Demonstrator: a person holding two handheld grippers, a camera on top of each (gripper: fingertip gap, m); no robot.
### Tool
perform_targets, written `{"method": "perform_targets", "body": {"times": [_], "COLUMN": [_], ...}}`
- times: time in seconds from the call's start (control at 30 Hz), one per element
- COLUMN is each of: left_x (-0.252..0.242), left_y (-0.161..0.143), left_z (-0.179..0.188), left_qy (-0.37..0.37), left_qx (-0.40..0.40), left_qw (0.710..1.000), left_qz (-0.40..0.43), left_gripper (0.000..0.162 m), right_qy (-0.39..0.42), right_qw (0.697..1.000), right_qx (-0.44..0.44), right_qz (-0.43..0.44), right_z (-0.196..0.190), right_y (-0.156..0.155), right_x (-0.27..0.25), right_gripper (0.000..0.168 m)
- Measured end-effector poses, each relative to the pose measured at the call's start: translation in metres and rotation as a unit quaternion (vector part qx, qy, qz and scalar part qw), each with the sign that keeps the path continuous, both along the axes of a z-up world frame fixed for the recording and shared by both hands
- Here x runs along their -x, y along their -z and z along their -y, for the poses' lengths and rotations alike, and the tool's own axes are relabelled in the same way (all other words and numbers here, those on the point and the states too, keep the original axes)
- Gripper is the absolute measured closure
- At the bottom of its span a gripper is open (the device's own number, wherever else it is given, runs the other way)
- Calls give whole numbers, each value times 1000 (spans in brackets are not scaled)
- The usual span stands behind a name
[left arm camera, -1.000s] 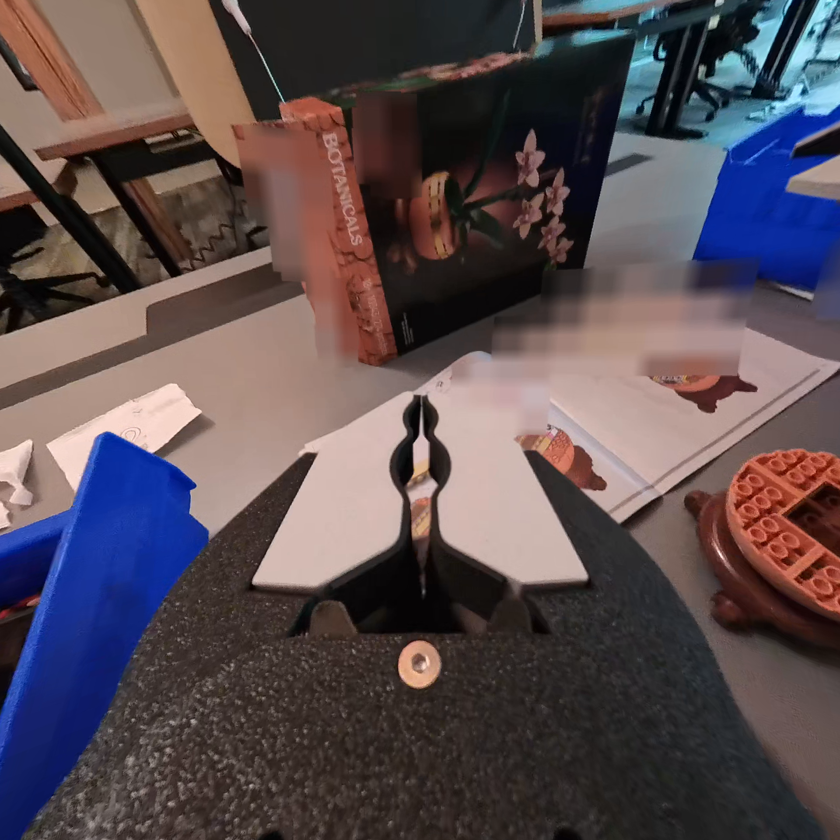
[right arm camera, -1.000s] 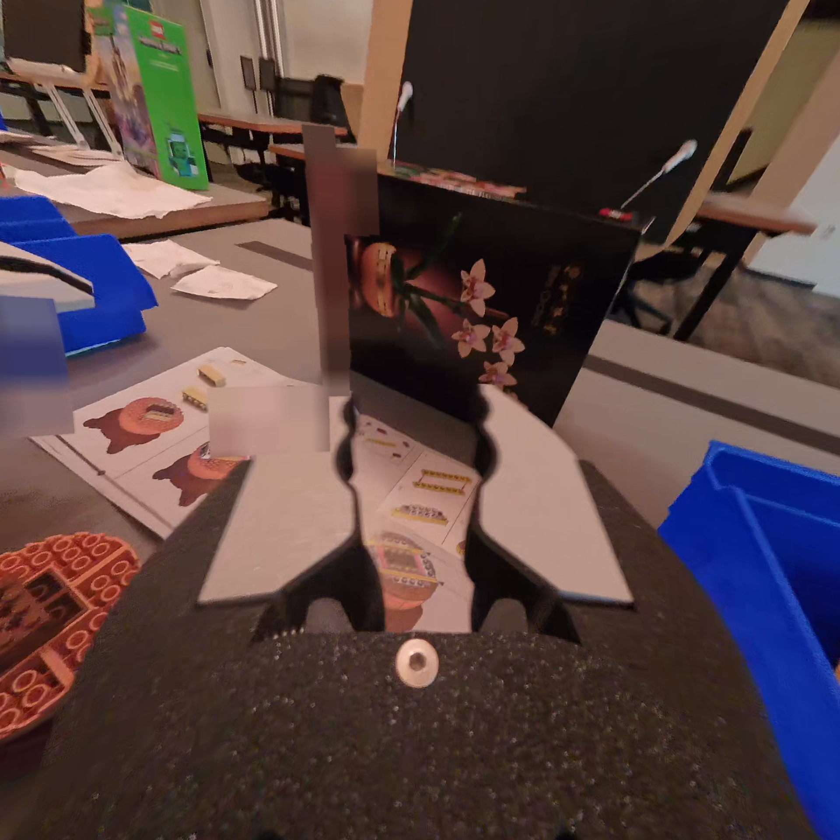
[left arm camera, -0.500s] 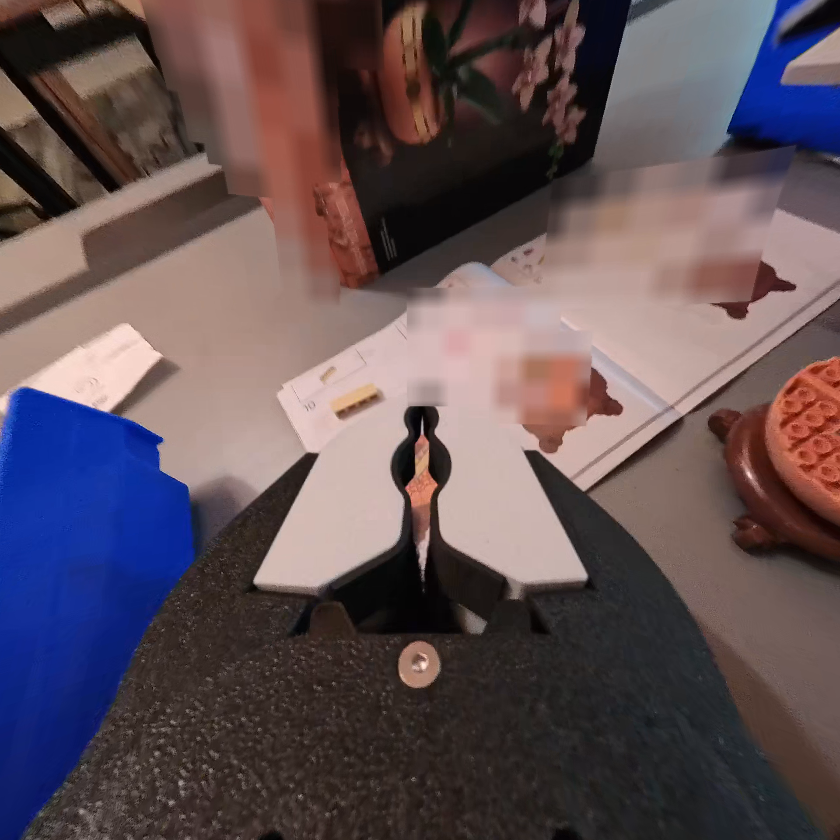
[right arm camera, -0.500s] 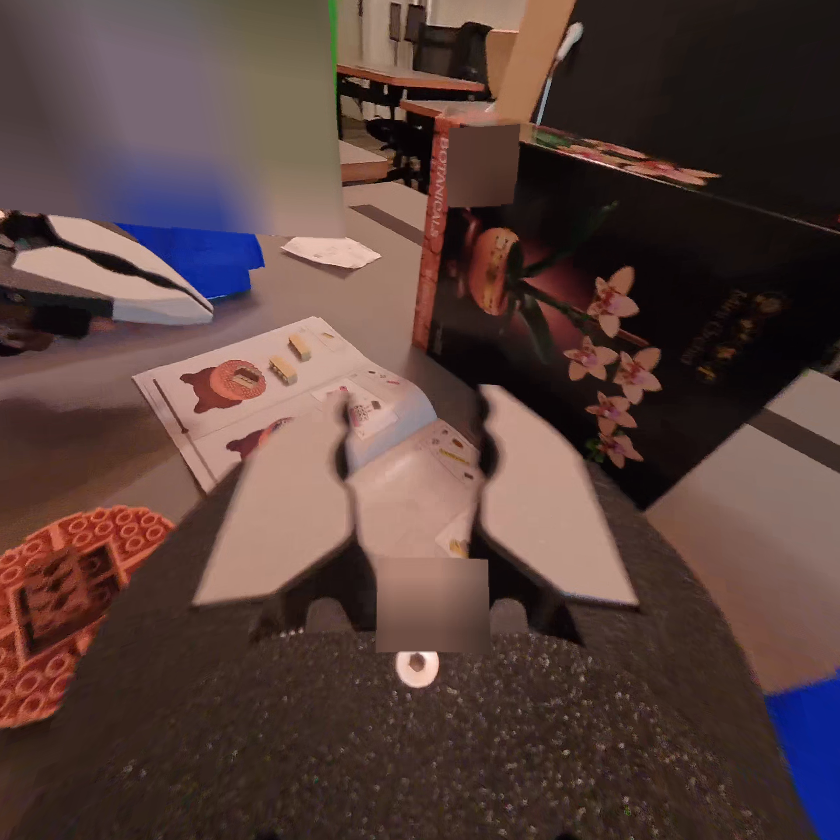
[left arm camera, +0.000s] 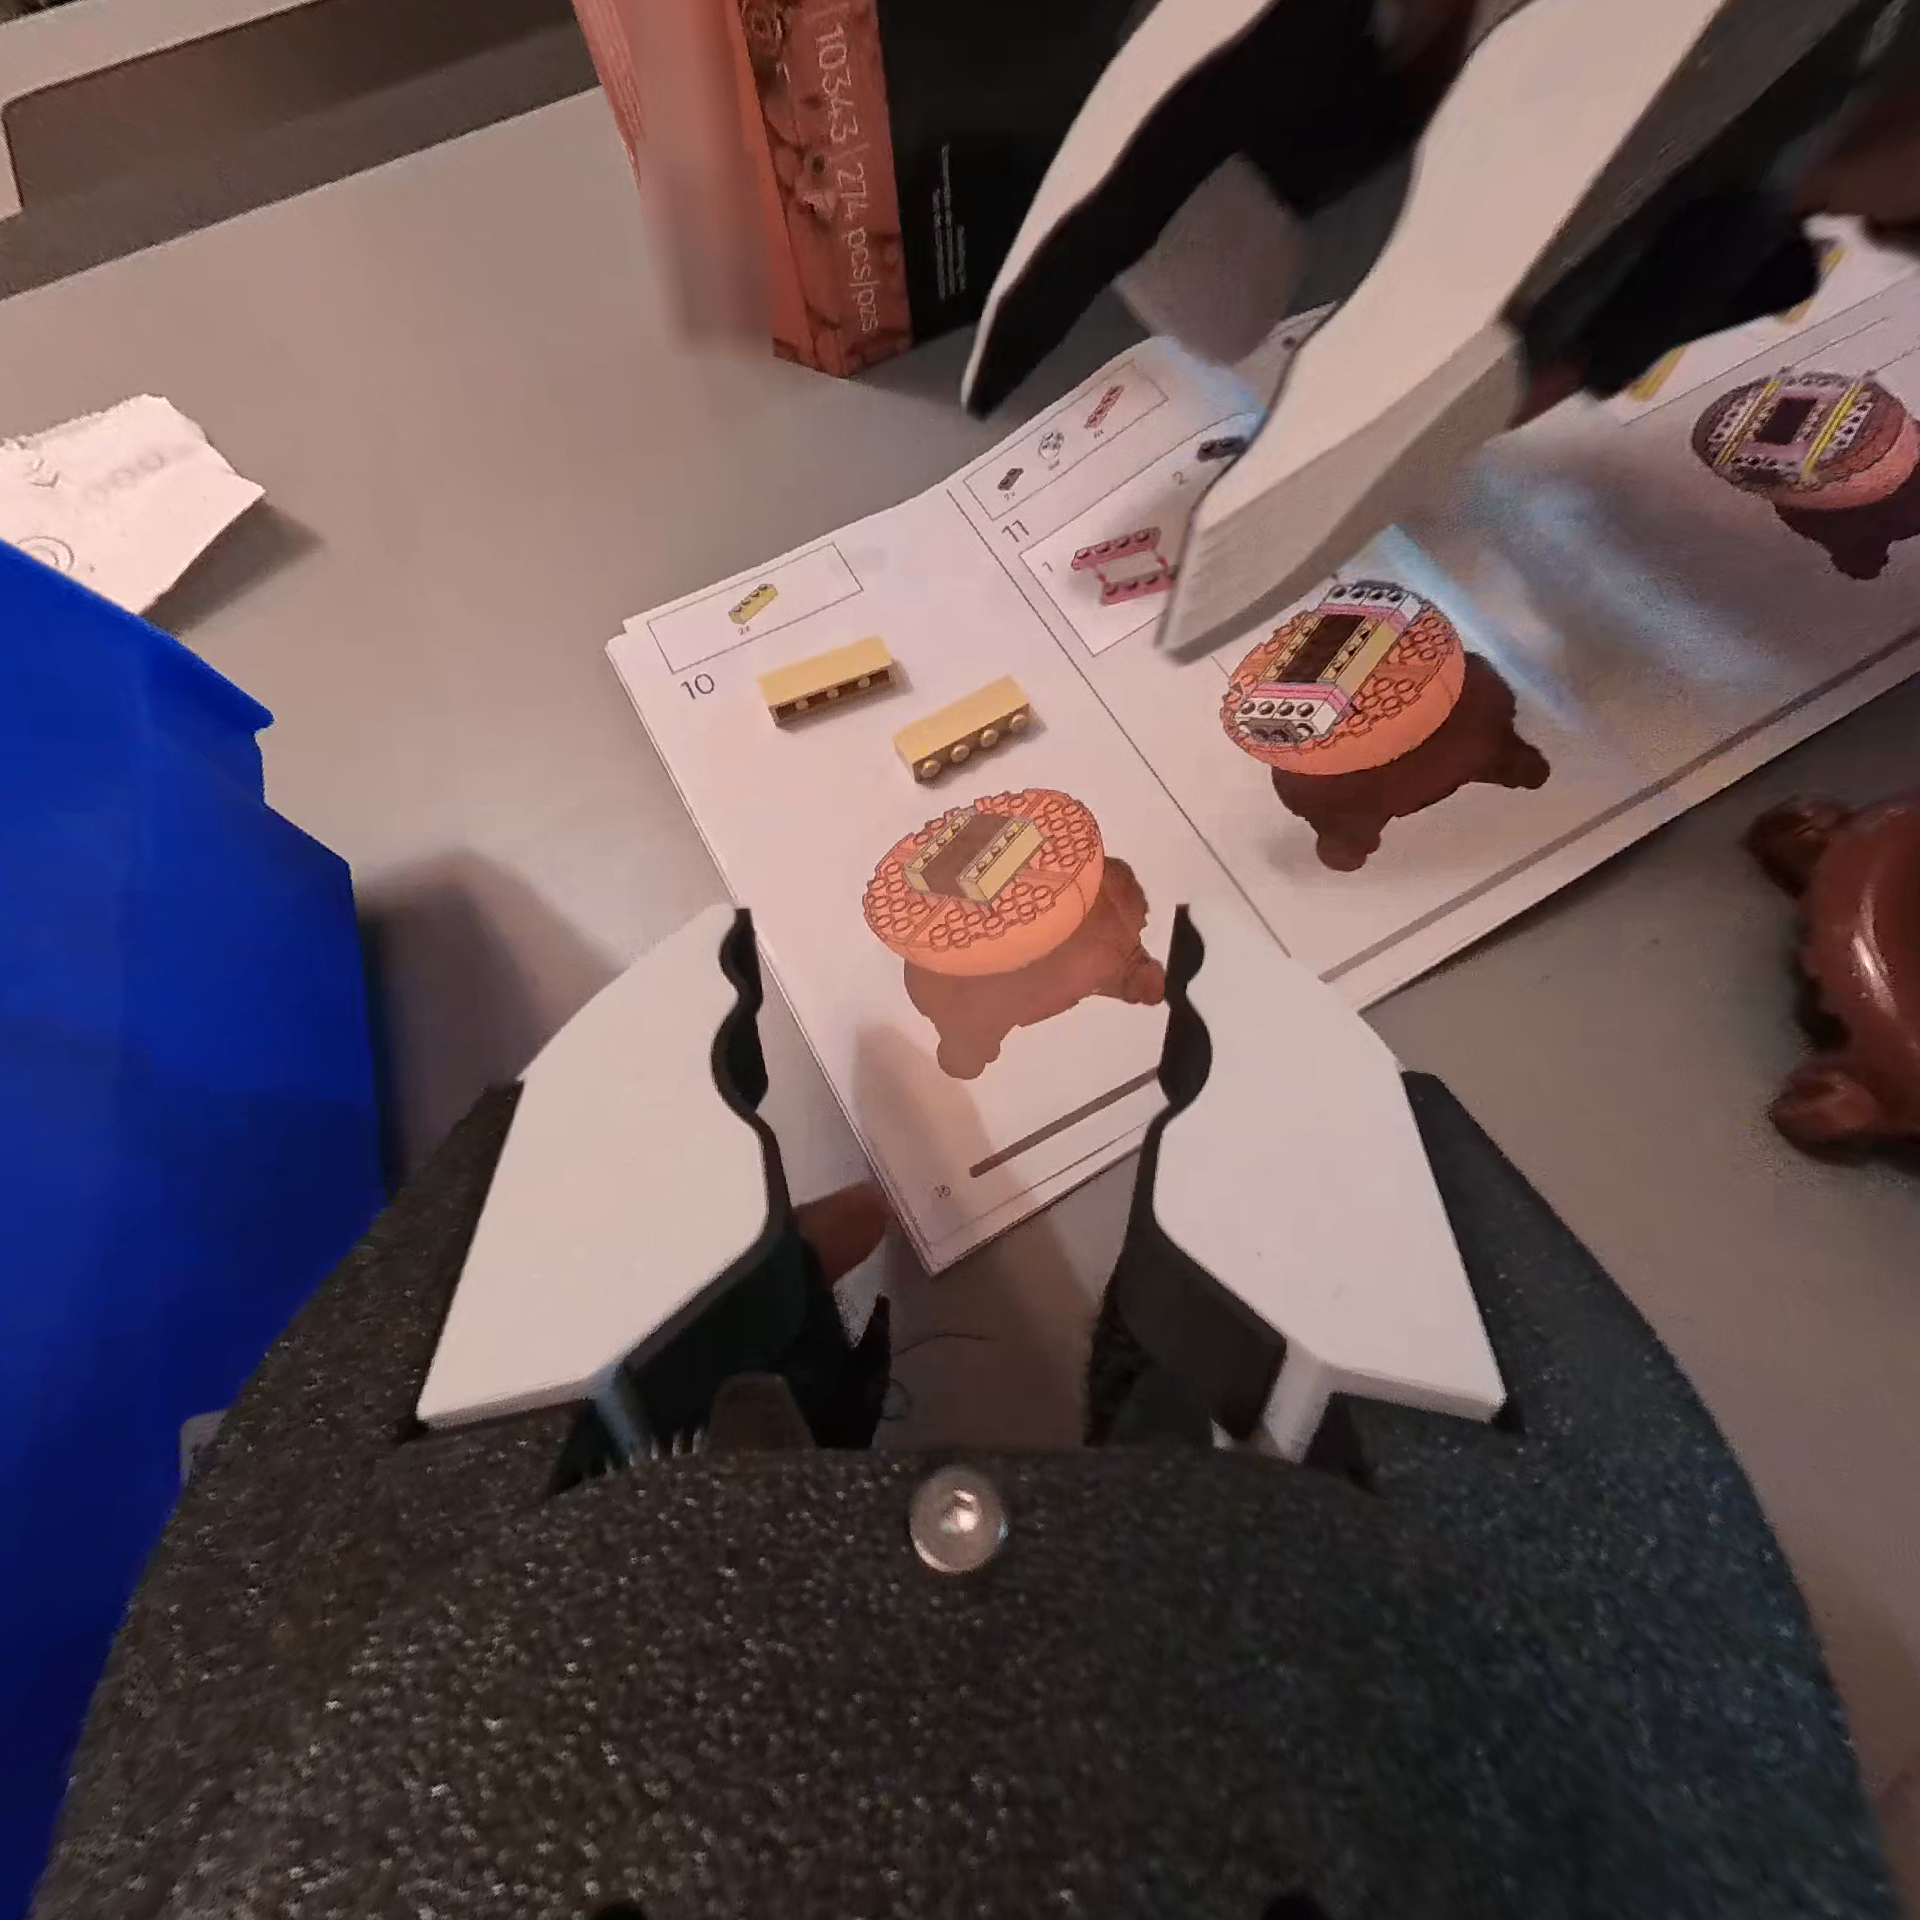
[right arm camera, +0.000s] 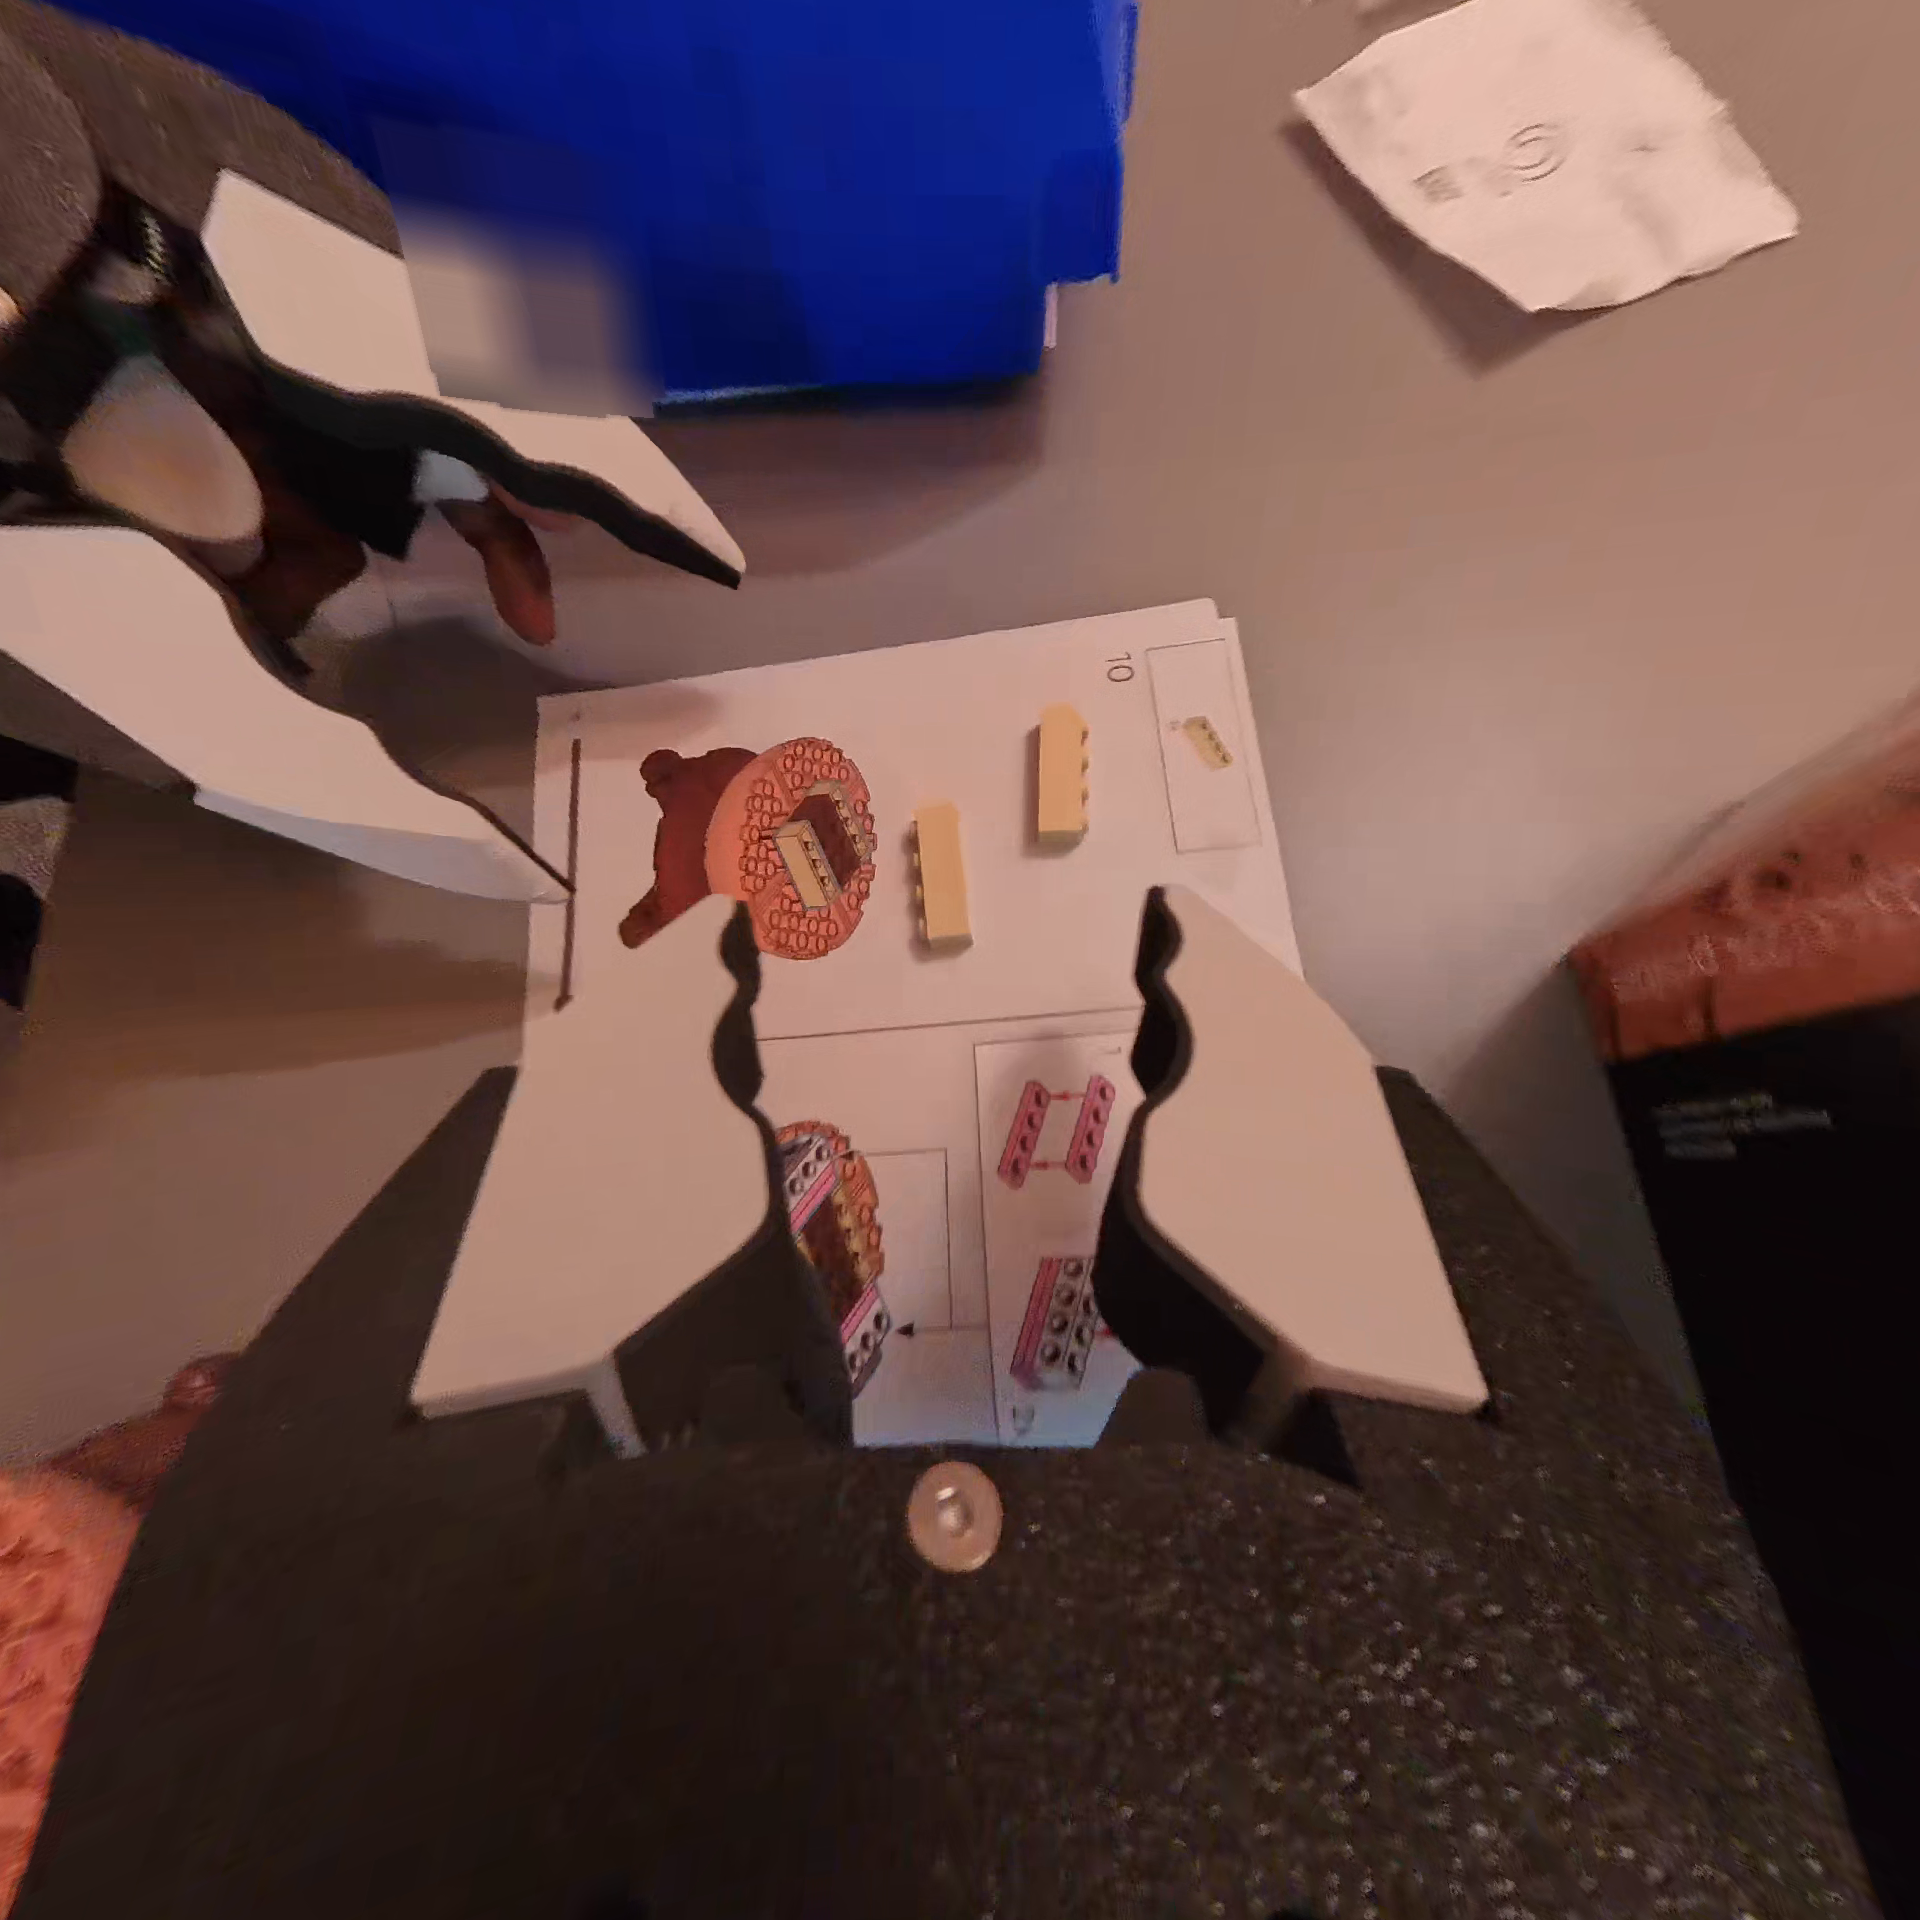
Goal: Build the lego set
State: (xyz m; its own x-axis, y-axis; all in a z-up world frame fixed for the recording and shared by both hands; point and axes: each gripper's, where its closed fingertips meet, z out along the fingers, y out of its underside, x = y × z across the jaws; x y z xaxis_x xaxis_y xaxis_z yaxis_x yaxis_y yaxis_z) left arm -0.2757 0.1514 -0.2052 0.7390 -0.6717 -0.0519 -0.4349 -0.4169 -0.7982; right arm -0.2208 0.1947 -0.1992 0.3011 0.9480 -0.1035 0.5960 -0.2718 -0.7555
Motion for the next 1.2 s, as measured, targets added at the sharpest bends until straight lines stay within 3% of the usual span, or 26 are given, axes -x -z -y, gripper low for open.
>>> {"method": "perform_targets", "body": {"times": [0.13,0.2,0.33,0.63,0.8,1.03,1.1,1.2], "left_x": [2,2,3,1,-6,-15,-13,-12], "left_y": [4,5,7,5,3,0,7,12], "left_z": [0,-2,-6,-8,-11,-24,-27,-28], "left_qy": [2,5,6,17,40,153,170,188], "left_qx": [-1,-2,-1,-5,-14,-91,-90,-99], "left_qw": [1000,1000,1000,1000,999,984,980,973], "left_qz": [2,6,9,23,16,-24,-58,-91], "left_gripper": [93,96,97,99,100,129,130,133], "right_qy": [-54,-72,-79,-77,-74,-103,-110,-152], "right_qw": [997,994,985,984,993,988,989,988], "right_qx": [-47,-82,-131,-126,-61,114,90,5], "right_qz": [25,32,84,100,73,-8,31,38], "right_z": [8,11,6,-5,-6,6,2,8], "right_y": [8,8,21,33,33,17,23,22], "right_x": [9,13,14,12,11,9,1,5], "right_gripper": [155,164,163,158,159,168,167,151]}}
